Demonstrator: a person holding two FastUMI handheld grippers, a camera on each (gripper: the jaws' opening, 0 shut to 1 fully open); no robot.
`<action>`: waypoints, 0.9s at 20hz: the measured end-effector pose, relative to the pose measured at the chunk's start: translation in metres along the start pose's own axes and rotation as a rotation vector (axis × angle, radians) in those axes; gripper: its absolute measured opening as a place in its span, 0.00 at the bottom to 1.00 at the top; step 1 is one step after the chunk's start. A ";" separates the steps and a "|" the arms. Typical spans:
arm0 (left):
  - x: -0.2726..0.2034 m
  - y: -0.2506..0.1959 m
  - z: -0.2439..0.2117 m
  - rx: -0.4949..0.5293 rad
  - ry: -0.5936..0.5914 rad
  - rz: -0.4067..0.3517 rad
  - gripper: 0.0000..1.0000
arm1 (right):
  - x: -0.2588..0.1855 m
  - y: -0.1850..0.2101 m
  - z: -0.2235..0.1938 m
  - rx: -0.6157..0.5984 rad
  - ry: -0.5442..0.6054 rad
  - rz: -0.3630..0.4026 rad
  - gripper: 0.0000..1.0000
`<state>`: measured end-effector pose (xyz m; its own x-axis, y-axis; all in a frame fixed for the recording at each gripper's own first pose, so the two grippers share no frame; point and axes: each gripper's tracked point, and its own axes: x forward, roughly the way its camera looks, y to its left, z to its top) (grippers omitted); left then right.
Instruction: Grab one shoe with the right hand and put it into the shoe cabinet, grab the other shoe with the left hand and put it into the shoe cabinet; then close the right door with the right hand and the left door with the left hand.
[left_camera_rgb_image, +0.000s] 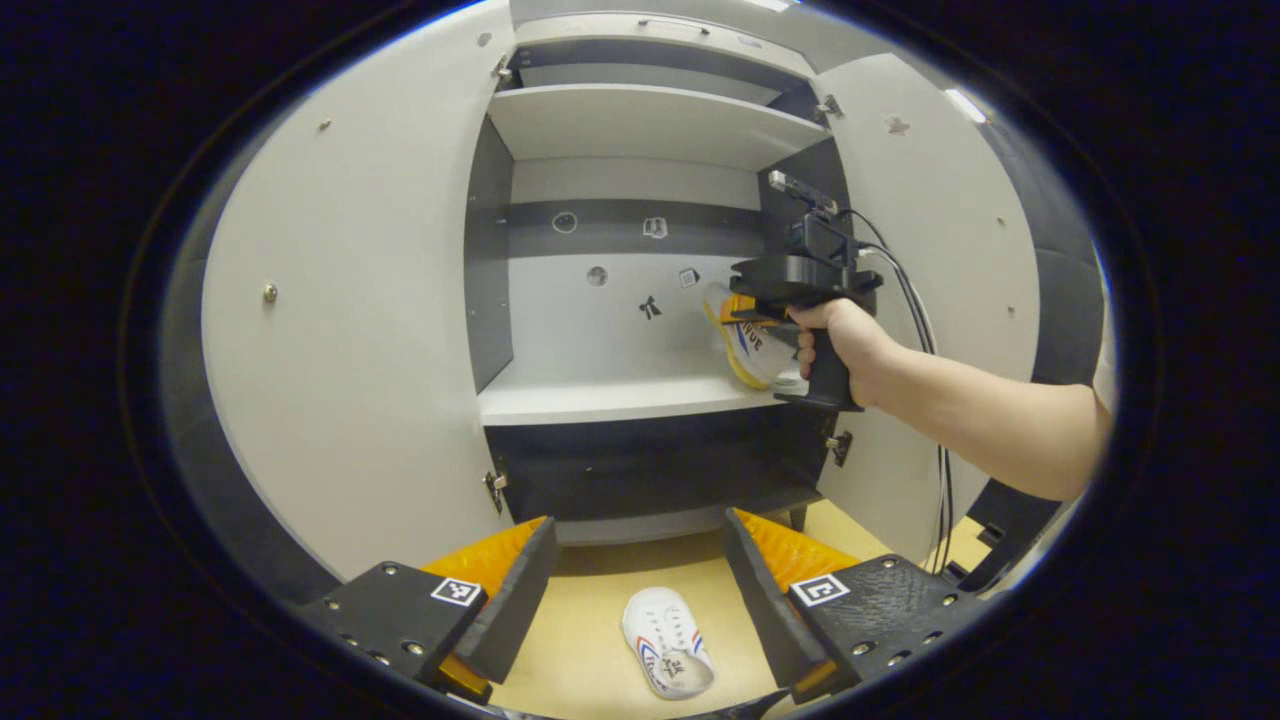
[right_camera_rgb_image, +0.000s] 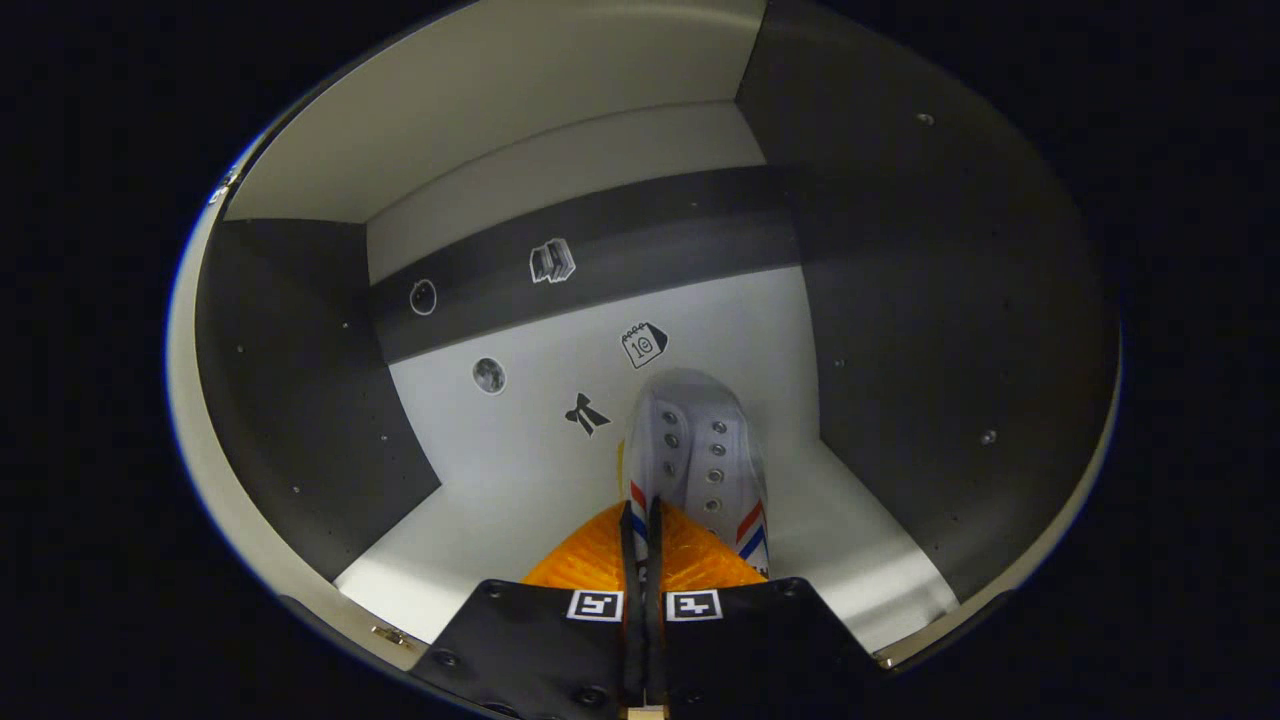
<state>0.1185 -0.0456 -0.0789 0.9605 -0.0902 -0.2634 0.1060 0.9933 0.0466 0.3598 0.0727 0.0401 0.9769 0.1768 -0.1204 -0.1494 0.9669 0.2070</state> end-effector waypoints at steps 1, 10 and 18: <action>0.001 0.001 0.001 -0.005 -0.002 0.015 0.94 | 0.006 0.001 -0.001 0.004 0.009 0.005 0.02; -0.016 0.012 0.002 -0.043 -0.014 0.145 0.94 | 0.022 -0.003 0.001 0.049 0.002 -0.009 0.10; -0.028 0.024 -0.026 -0.064 0.033 0.181 0.94 | -0.034 0.009 -0.009 -0.106 -0.024 0.014 0.98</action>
<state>0.0869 -0.0176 -0.0958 0.9533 0.0914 -0.2879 -0.0848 0.9958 0.0353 0.3241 0.0772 0.0375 0.9777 0.1874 -0.0949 -0.1775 0.9786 0.1043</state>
